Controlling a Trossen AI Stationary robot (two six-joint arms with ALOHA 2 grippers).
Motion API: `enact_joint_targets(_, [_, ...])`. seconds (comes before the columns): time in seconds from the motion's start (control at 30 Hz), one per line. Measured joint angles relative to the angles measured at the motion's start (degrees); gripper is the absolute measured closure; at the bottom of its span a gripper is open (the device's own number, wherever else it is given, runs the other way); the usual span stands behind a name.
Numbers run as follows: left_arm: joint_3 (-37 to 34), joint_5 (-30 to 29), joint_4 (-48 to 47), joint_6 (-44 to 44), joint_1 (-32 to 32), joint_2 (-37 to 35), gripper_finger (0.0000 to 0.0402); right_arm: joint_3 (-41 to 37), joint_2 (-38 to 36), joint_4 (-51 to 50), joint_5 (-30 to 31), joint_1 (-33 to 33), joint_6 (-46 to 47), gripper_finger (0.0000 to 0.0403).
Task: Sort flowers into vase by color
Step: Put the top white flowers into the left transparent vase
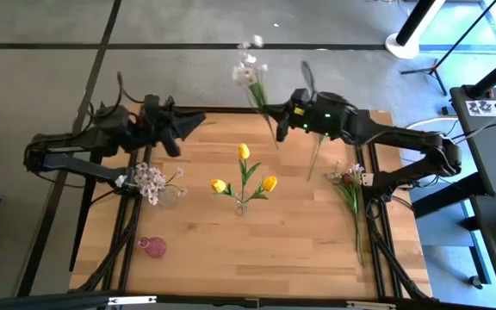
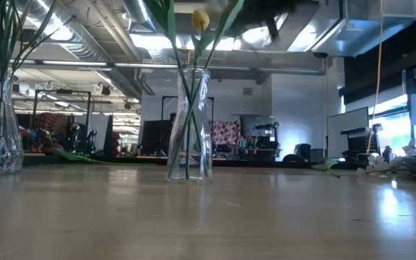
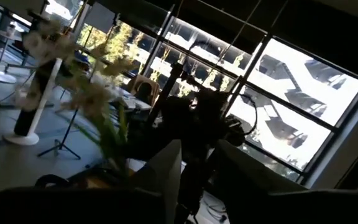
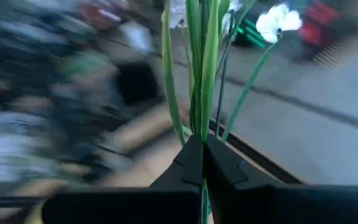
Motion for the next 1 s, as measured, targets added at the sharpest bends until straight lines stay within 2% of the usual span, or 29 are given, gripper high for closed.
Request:
enact_joint_targets(0.1, [0.0, 3.5, 2.1, 1.1, 1.6, 2.2, 0.0281, 4.3, 0.2, 6.3, -4.8, 3.4, -1.9, 0.0400])
enact_joint_targets(0.33, [0.0, 11.5, 12.4, 4.0, 1.9, 7.4, 0.0243, 7.1, 2.2, 14.6, -6.5, 6.9, -3.8, 0.0400])
enact_joint_targets(0.57, [0.0, 11.6, 14.6, 11.6, 0.7, 12.9, 0.0225, 7.1, 7.7, 20.0, -13.2, 9.5, -3.1, 0.0400])
enact_joint_targets(0.7, [0.0, 15.6, 18.0, 15.5, -0.8, 14.4, 0.0226, 7.1, 8.9, 19.4, -12.6, 11.2, -4.6, 0.0400])
enact_joint_targets(0.83, [0.0, 15.3, 19.4, 18.6, -1.7, 14.3, 0.0227, 7.2, 9.2, 18.9, -13.7, 12.5, -8.8, 0.0400])
enact_joint_targets(1.0, [0.0, 13.2, 19.2, 17.7, -1.7, 14.4, 0.0228, 7.2, 9.2, 16.5, -10.8, 13.3, -9.5, 0.0400])
